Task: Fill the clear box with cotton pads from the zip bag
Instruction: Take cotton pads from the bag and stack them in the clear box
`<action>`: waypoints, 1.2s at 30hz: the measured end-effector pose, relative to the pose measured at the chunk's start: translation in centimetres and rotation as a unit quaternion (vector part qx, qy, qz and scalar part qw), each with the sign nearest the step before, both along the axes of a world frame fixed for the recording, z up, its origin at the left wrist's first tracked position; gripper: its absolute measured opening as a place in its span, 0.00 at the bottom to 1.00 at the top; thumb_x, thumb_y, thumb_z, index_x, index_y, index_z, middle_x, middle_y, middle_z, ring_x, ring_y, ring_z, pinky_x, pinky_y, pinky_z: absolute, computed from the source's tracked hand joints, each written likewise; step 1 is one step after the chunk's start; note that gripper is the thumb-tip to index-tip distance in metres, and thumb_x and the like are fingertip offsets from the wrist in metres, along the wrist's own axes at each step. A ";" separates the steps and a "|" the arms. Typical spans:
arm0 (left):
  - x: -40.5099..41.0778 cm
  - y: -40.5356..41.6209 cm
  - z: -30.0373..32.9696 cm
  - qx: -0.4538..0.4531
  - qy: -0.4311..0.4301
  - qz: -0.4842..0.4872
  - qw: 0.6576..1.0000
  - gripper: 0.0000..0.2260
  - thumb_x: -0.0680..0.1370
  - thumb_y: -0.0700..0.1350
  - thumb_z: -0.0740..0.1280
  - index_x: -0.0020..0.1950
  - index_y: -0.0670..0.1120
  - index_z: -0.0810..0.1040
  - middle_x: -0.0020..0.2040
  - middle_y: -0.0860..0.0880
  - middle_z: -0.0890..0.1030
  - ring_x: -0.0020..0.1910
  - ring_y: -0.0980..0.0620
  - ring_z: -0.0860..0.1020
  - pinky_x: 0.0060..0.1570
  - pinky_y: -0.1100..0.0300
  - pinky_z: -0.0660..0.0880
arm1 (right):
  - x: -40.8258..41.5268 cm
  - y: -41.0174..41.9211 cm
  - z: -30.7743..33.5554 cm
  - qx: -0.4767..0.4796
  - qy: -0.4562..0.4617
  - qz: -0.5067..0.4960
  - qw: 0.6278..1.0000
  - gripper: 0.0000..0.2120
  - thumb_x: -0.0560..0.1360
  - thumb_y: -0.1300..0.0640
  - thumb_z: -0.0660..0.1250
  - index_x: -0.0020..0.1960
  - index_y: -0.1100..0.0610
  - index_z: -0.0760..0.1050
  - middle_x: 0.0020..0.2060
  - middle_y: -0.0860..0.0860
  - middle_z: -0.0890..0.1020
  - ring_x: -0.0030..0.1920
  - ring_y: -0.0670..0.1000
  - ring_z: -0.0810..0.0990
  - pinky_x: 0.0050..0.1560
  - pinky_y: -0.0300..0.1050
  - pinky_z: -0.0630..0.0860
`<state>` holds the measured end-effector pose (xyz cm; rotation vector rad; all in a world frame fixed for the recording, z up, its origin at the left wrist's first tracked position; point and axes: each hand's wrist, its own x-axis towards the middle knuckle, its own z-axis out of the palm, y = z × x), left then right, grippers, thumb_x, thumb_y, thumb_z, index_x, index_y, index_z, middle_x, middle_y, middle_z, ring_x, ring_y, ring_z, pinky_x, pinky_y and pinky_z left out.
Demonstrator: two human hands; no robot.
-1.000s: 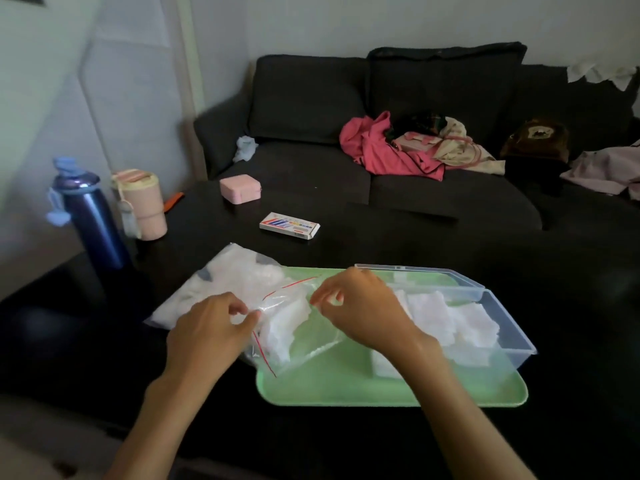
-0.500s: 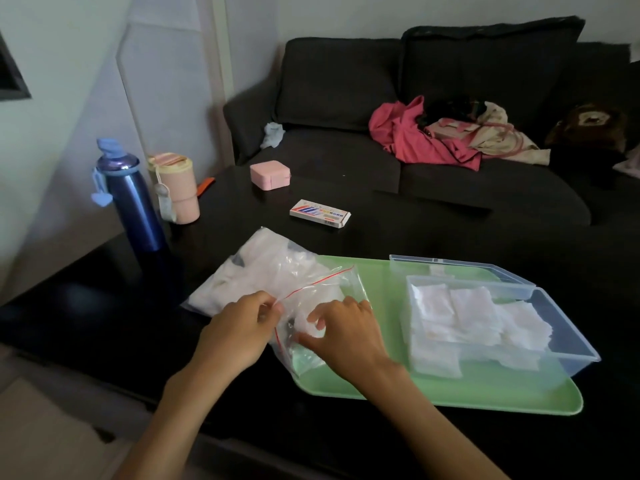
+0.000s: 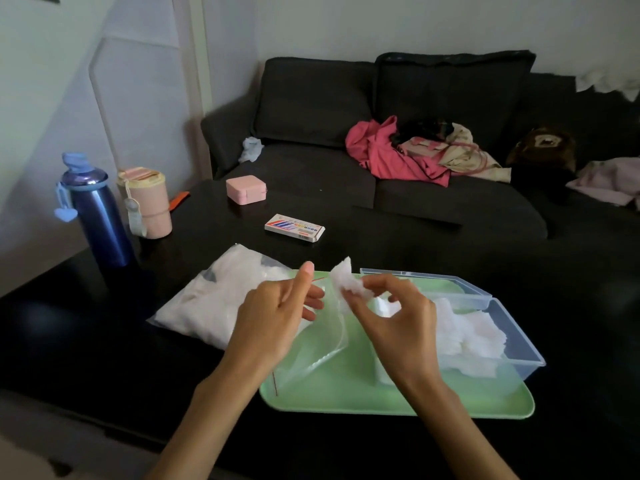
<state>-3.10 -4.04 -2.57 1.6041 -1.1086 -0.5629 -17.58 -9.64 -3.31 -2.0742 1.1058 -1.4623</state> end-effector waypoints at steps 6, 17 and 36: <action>-1.6 -1.4 0.6 0.009 0.248 -0.089 0.965 0.14 0.79 0.48 0.63 0.37 0.53 0.86 0.39 0.51 0.85 0.40 0.57 0.83 0.38 0.65 0.79 | -0.8 0.0 -0.6 -0.167 0.148 0.061 0.973 0.09 0.69 0.58 0.70 0.49 0.52 0.84 0.44 0.44 0.83 0.47 0.49 0.77 0.48 0.42 0.73; -0.7 -2.3 -0.1 0.059 0.290 -0.109 0.949 0.11 0.78 0.50 0.64 0.43 0.48 0.84 0.41 0.50 0.86 0.43 0.53 0.84 0.36 0.63 0.79 | -1.1 -1.0 0.7 0.295 -0.075 0.091 0.948 0.19 0.68 0.48 0.74 0.57 0.49 0.76 0.48 0.43 0.81 0.44 0.43 0.80 0.34 0.31 0.74; -0.9 -1.4 -0.6 -0.021 0.033 -0.023 0.999 0.04 0.74 0.49 0.70 0.40 0.57 0.82 0.37 0.59 0.83 0.36 0.59 0.82 0.41 0.57 0.80 | -2.2 -1.7 0.9 0.435 -0.220 0.167 0.857 0.04 0.73 0.58 0.70 0.46 0.58 0.82 0.41 0.52 0.86 0.41 0.46 0.84 0.39 0.35 0.79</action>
